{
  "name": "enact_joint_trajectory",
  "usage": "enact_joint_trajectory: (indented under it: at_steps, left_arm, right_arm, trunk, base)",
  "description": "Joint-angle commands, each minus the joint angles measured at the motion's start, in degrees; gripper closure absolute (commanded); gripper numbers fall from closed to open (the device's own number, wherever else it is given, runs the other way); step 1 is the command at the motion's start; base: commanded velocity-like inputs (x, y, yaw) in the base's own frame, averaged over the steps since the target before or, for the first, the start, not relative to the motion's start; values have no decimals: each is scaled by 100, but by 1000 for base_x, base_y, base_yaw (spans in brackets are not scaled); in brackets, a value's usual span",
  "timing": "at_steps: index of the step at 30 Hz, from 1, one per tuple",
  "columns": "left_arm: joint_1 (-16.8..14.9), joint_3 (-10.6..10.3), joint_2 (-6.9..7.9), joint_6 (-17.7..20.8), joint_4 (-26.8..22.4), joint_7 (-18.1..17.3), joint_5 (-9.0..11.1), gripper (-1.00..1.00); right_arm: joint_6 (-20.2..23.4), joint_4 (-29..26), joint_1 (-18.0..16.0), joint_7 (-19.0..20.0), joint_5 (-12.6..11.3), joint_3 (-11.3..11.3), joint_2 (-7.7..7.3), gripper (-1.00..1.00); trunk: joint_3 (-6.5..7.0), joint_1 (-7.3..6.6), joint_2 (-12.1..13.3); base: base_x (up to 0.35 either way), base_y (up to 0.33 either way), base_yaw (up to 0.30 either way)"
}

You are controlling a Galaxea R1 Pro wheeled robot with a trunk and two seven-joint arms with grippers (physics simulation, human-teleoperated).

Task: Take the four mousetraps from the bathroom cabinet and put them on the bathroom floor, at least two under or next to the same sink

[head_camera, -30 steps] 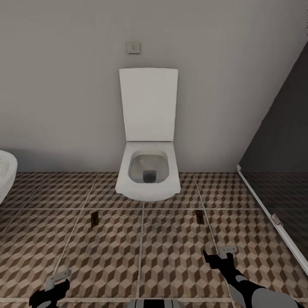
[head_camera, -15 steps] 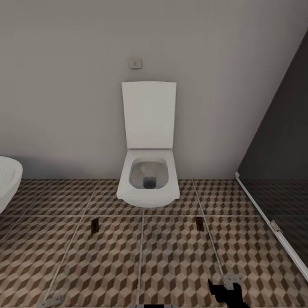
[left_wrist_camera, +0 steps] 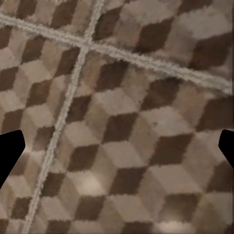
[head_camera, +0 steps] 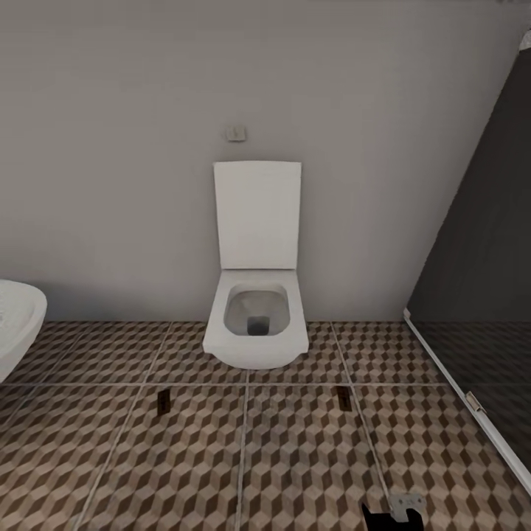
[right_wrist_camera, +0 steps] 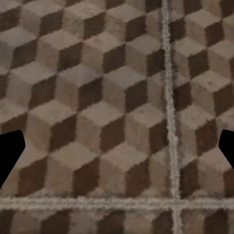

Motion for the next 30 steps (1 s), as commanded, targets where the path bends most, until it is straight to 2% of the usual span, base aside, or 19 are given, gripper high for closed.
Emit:
enact_joint_trajectory:
  at_steps: [1,30]
  left_arm:
    - [-5,-48,-3,-31,24,3,40,-100]
    - [17,-48,-68,-53,34,82,45,-100]
  right_arm:
    - [-28,22,2,9,6,-35,-4,-100]
    - [-36,29,52,29,6,-35,17,-100]
  trunk:
    - [18,-4,0]
    - [661,-78,38]
  base:
    - [0,0,0]
    - [0,0,0]
